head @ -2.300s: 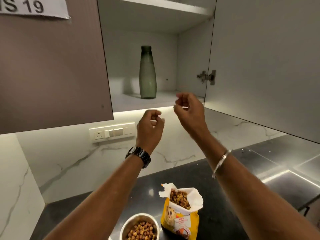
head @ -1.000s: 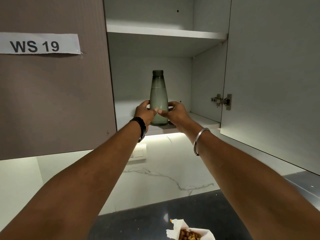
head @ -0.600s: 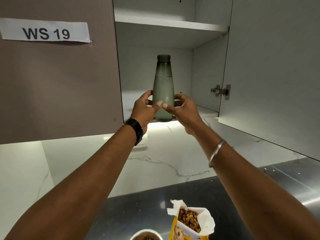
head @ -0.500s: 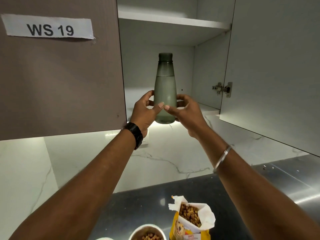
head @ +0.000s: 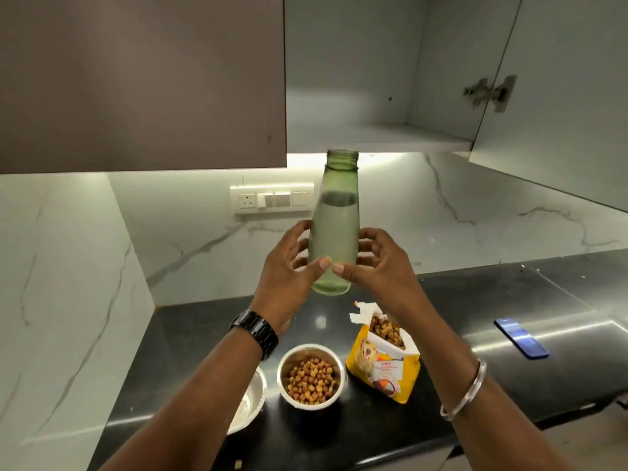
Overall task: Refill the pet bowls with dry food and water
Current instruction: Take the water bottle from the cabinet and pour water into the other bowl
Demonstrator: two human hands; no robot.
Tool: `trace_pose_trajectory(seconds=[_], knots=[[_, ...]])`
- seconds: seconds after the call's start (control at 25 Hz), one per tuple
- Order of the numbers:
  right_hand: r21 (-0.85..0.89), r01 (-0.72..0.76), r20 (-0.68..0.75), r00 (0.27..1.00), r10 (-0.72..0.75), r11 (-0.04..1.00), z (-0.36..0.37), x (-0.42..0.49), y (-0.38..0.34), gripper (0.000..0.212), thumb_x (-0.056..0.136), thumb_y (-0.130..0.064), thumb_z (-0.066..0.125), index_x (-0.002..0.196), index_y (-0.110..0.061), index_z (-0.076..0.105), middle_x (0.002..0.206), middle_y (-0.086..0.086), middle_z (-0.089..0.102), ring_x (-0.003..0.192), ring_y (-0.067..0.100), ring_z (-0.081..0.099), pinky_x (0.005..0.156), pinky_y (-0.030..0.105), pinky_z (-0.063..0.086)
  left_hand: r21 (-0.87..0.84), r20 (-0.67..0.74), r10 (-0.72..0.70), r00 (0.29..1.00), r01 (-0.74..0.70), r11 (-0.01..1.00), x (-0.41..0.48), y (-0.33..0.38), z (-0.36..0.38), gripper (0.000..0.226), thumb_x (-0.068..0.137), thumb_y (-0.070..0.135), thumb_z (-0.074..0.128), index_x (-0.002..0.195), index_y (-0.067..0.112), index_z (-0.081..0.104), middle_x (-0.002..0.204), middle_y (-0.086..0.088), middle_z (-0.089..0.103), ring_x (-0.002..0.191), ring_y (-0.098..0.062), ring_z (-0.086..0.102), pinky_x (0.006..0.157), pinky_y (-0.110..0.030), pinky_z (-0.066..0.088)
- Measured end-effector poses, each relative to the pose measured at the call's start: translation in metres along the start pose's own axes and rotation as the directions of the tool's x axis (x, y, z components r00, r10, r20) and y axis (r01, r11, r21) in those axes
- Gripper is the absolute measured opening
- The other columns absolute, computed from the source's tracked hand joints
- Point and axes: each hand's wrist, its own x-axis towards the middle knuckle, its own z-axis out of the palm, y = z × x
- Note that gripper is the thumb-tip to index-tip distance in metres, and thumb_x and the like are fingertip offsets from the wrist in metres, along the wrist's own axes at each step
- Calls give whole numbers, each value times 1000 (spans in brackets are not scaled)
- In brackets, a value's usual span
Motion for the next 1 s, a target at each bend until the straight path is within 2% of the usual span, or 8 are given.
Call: trace_pose_trajectory(seconds=[0.12,0.24,0.32,0.52,0.68,0.76,0.88,1.0], knots=[[5,-54,46,997,54,999,22,-27,34,73,70,-37,100,130,-28,60,127,-4,72,114,17,74,96,50,65,46,28,-31,999,30,998,-30,-38,-14,67,93,12,79,145,45,53,135,10,69,117,-7,71,99,-37,62],[-44,-75,112,990,80,996,40,-52,68,80,69,-47,98,137,-31,57,134,-8,70,122,12,70,104,45,61,89,30,-66,997,64,994,-57,-78,-25,69,95,14,78,150,44,50,137,7,68,124,-14,68,103,-45,60],[-65,-99,165,980,108,993,50,-67,89,84,74,-40,97,145,-31,54,138,-10,68,126,9,68,107,42,59,104,21,-93,995,91,990,-77,-104,-29,71,95,15,78,152,45,48,137,8,67,126,-14,66,105,-46,59],[-135,-152,298,936,186,979,66,-97,132,83,82,-13,94,150,-35,52,131,-15,75,124,5,70,103,33,61,56,6,-209,978,209,976,-120,-157,-28,75,96,21,74,145,68,41,137,18,67,126,-9,65,106,-38,57],[-228,-146,383,896,226,963,72,-111,155,82,85,-17,92,149,-46,49,133,-20,72,125,3,68,100,28,61,-75,-6,-315,949,313,947,-147,-194,-18,71,99,27,69,152,60,35,147,11,63,134,-15,64,113,-45,53],[-277,-153,414,872,262,948,75,-116,166,85,82,-31,94,152,-48,47,137,-20,69,126,5,66,101,33,61,-152,-22,-360,933,353,923,-158,-209,-14,70,98,30,71,152,59,35,151,1,61,136,-19,63,115,-49,51],[-320,-170,449,839,307,932,78,-120,183,98,75,-49,94,159,-41,45,142,-15,67,127,9,65,104,44,61,-241,-35,-421,906,402,884,-171,-224,-10,69,100,24,71,153,51,37,150,-3,63,137,-22,63,116,-53,49],[-366,-164,482,808,337,916,83,-120,192,100,74,-43,96,161,-34,45,142,-12,66,127,12,64,104,46,62,-339,-23,-461,887,427,838,-179,-229,-9,61,104,12,64,151,44,43,145,2,68,135,-23,64,110,-49,55]])
